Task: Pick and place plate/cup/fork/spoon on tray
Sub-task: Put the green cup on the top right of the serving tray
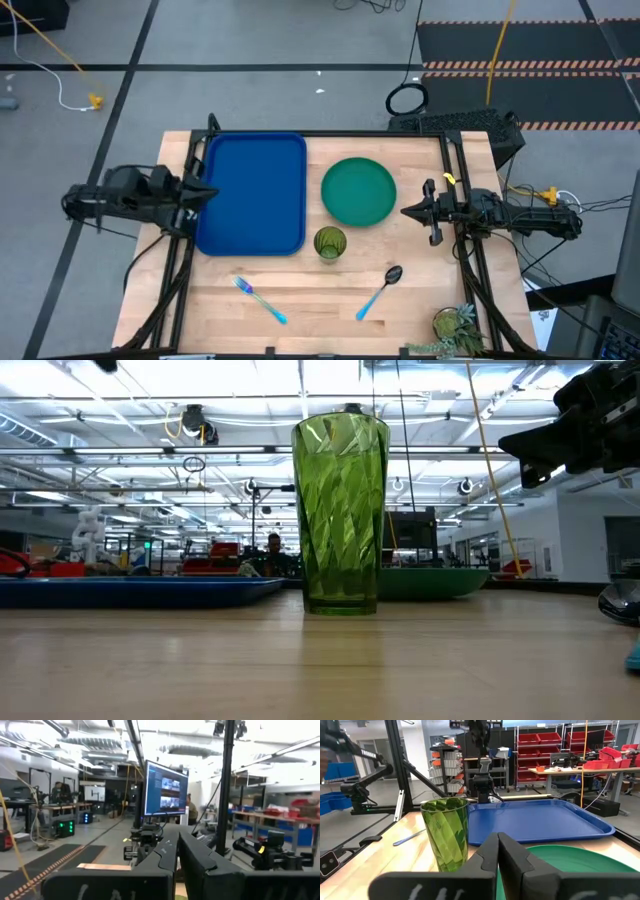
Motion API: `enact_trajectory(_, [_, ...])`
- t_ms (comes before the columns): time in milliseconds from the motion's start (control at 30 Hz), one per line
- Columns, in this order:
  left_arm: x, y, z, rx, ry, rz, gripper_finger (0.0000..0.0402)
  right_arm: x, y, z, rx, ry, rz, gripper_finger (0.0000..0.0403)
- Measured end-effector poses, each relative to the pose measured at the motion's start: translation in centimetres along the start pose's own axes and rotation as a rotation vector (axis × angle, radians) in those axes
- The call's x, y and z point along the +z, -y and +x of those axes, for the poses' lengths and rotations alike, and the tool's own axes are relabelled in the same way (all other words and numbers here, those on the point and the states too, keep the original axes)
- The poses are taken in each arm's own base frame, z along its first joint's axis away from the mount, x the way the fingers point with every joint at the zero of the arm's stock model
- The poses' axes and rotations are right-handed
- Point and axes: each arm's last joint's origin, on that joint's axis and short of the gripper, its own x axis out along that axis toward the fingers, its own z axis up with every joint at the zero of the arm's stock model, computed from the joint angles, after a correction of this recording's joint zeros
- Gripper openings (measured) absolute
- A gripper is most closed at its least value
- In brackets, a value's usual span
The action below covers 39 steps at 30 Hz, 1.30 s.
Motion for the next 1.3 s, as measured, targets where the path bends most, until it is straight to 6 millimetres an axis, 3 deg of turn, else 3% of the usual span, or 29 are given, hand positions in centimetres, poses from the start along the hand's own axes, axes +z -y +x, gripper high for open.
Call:
enact_trajectory(233, [5.1, 0.3, 3.3, -0.002, -0.122, 0.047, 0.0021, 0.4, 0.0, 0.0, 0.004, 0.045, -0.002, 0.0000])
enact_trajectory(367, [7.6, 0.5, 5.5, -0.001, -0.222, 0.063, 0.0021, 0.5, 0.0, 0.0, 0.006, 0.047, 0.200, 0.0000])
enact_trajectory(433, [8.6, 0.6, 6.4, 0.000, -0.278, 0.063, 0.0021, 0.4, 0.0, 0.0, 0.007, 0.042, 0.218, 0.0000])
enact_trajectory(633, [10.4, 0.7, 8.6, 0.008, -0.488, 0.047, 0.0021, 0.5, -0.1, 0.1, 0.039, 0.037, 0.177, 0.0000])
enact_trajectory(800, [10.2, 0.9, 10.3, 0.011, -0.617, 0.020, 0.0021, 0.3, -0.3, 0.3, 0.078, -0.030, 0.199, 0.0000])
enact_trajectory(1100, [7.9, 1.5, 12.8, -0.014, -0.755, 0.017, 0.0021, 10.0, -0.9, -0.5, 0.047, -0.060, 0.085, 0.0000])
enact_trajectory(1300, [6.2, 1.7, 14.4, 0.018, -0.827, 0.020, 0.0021, 16.3, -1.2, 0.6, 0.013, -0.144, 0.027, 0.0000])
